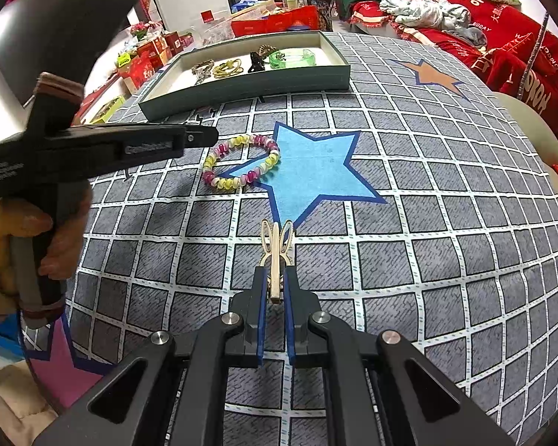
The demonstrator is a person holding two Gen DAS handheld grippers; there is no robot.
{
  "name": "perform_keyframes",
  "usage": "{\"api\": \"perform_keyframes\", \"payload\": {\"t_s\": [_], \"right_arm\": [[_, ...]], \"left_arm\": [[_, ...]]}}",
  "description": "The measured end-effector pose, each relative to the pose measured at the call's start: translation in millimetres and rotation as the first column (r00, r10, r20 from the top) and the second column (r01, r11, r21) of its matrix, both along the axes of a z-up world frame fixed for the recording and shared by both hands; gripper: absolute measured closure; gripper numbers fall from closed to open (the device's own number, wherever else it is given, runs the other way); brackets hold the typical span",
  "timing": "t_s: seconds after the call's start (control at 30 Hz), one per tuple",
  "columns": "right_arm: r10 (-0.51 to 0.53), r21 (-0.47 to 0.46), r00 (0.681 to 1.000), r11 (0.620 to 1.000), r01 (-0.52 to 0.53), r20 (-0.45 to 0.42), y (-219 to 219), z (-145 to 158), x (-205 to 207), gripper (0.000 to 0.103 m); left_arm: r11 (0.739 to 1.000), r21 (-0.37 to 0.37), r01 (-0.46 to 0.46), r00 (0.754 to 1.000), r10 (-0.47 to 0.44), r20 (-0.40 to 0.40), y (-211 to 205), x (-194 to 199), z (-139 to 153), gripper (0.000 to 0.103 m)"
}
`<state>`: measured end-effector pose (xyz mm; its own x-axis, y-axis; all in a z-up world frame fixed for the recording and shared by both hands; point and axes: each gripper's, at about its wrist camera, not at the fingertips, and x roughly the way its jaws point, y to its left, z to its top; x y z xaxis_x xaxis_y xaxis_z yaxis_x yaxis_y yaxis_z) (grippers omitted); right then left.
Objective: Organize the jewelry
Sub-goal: 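Grasp the tan hair tie with the right tool while the left tool grasps the pastel beaded bracelet, then carry the tan hair tie and beaded bracelet toward the tray with both tools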
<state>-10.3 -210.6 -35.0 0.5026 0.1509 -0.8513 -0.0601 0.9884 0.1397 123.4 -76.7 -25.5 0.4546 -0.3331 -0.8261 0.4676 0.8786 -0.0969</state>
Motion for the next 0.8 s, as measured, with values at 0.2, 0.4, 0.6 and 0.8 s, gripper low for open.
{"api": "perform_keyframes", "payload": {"t_s": [0.2,0.4,0.6,0.8], "right_arm": [[-0.019,0.011,1.000,1.000,0.019,0.015,-8.2,4.0,-0.5,0.094],[-0.064,0.023,0.997,0.998,0.064,0.031,-26.1,9.0,-7.6,0.094],[-0.105,0.029,0.994,0.994,0.104,0.033,-39.8,9.1,-14.5,0.094],[-0.126,0.042,0.991,0.991,0.124,0.035,-47.0,9.1,-17.2,0.094]], "left_arm": [[0.999,0.043,0.011,0.999,-0.013,0.043,-5.7,-6.4,-0.8,0.072],[0.995,0.089,0.047,0.983,-0.062,0.175,-14.6,-25.5,11.5,0.000],[0.978,0.161,0.130,0.970,-0.159,0.183,-38.7,-31.5,5.4,0.000],[0.959,0.191,0.207,0.966,-0.231,0.116,-56.2,-34.7,-11.2,0.024]]}}
